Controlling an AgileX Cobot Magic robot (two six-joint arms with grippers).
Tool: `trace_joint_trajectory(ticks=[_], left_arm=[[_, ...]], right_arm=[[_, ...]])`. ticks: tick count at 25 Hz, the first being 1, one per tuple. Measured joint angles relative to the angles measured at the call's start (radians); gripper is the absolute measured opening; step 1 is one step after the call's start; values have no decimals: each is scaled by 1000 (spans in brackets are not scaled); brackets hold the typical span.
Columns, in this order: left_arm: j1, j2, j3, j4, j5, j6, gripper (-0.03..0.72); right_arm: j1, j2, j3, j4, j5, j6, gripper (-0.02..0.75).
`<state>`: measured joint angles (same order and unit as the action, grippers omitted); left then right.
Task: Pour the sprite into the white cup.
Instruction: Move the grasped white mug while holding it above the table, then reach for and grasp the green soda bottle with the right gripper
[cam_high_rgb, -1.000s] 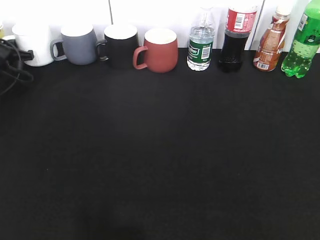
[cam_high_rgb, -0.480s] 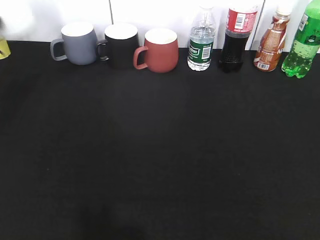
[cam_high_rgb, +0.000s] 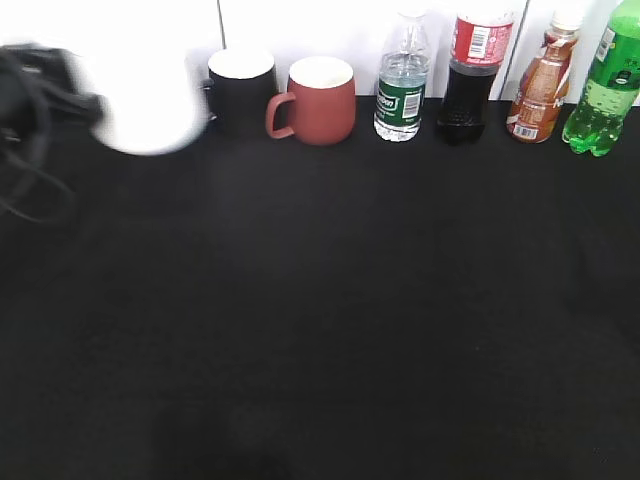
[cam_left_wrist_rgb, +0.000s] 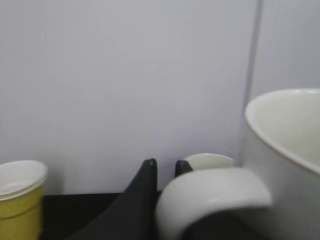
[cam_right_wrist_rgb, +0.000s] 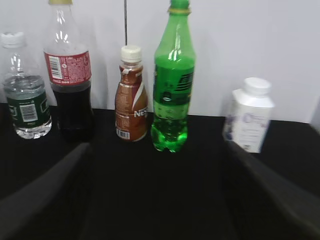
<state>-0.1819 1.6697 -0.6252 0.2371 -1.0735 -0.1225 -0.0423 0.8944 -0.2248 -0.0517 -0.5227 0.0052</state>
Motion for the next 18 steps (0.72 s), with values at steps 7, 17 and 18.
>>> trace_joint_trajectory(ticks=[7, 17, 18], left_arm=[[-116, -1, 0, 45, -6, -1, 78], [-116, -1, 0, 45, -6, -1, 78], [-116, -1, 0, 45, -6, -2, 78]], right_arm=[[0, 858, -229, 101, -565, 21, 661], [0, 1279, -753, 127, -516, 23, 638], [0, 1303, -792, 127, -512, 22, 630]])
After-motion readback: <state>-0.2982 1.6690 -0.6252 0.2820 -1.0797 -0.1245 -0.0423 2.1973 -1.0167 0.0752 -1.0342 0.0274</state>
